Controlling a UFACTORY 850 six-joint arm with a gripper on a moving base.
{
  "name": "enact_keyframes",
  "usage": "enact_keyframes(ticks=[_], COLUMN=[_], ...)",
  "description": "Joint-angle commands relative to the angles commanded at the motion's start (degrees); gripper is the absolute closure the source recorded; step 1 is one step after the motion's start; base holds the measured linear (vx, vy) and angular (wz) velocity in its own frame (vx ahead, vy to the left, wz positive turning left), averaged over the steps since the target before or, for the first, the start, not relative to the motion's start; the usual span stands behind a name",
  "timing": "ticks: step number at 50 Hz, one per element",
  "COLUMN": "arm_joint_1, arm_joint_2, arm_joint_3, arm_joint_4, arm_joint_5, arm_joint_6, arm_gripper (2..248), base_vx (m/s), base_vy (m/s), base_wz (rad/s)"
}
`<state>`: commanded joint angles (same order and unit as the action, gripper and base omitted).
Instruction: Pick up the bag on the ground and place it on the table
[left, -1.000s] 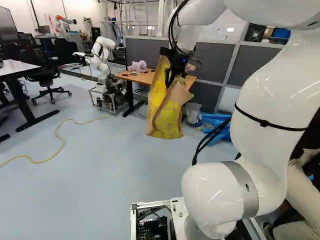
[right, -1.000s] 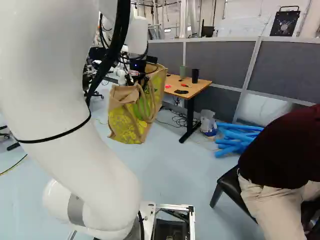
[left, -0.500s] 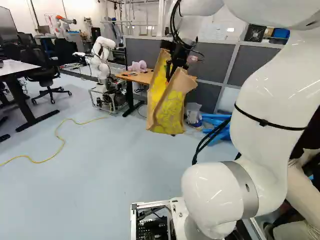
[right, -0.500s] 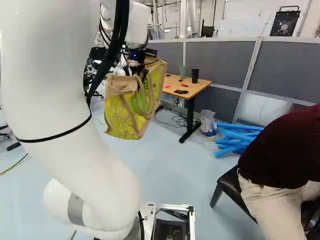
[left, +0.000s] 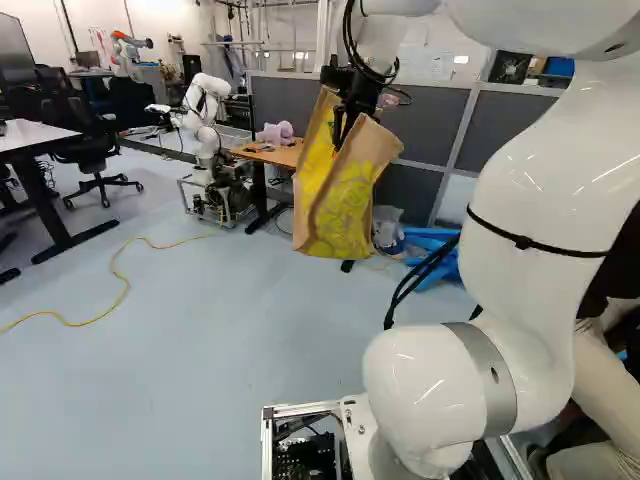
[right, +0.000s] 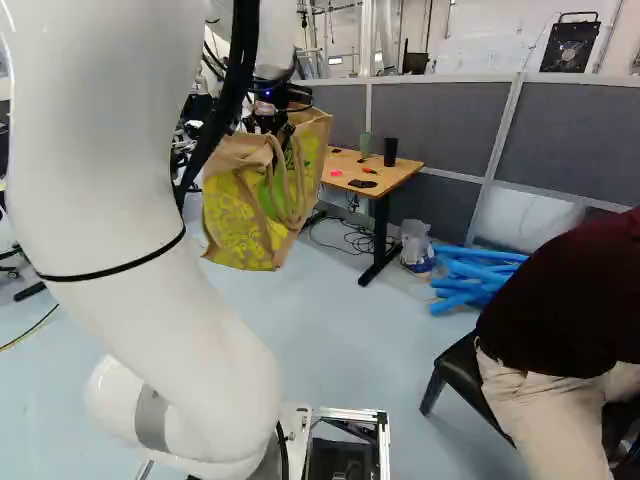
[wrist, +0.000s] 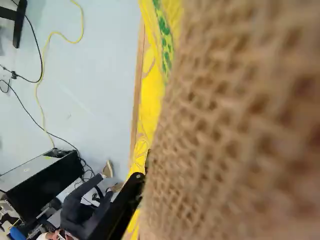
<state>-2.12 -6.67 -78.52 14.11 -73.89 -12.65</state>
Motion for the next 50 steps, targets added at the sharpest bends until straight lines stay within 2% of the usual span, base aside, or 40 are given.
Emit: enact_keyframes(ticks=[50], arm_joint_1=[0.00], arm_joint_2=[0.00], arm_joint_3=[0.00], arm_joint_4=[0.00], arm_joint_5=[0.00], arm_joint_6=[0.00], arm_gripper=[228], base_vx=[0.010], base_vy=[0.003], base_wz=[0.003])
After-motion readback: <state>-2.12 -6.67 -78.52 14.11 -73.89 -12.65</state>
